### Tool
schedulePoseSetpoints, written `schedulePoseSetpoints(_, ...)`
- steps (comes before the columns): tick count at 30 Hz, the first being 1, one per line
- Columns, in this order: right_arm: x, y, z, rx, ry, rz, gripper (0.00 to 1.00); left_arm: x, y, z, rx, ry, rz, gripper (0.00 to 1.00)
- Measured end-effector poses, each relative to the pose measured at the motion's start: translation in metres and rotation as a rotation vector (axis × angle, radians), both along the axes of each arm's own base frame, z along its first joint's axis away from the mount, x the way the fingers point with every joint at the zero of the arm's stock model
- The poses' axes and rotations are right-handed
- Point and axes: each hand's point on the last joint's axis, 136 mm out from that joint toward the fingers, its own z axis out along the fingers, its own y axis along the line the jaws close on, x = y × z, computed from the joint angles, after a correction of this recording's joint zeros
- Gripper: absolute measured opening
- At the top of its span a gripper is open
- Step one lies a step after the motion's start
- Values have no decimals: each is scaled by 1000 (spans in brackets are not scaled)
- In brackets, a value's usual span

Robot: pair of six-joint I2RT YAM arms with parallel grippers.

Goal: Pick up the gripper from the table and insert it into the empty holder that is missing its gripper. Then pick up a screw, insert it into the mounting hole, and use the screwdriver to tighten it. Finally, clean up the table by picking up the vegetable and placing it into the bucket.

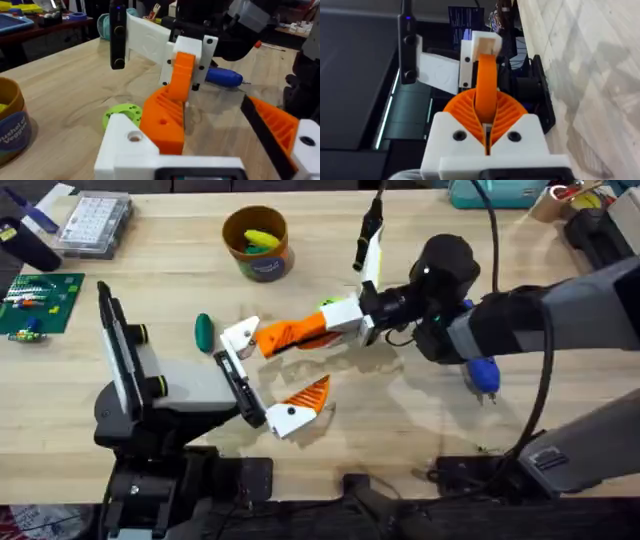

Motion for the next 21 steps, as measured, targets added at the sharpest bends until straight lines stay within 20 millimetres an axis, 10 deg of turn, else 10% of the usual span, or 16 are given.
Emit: schedulePoseSetpoints(21,3,8,-5,-23,16,-11,14,-2,-1,0,-7,14,-10,988)
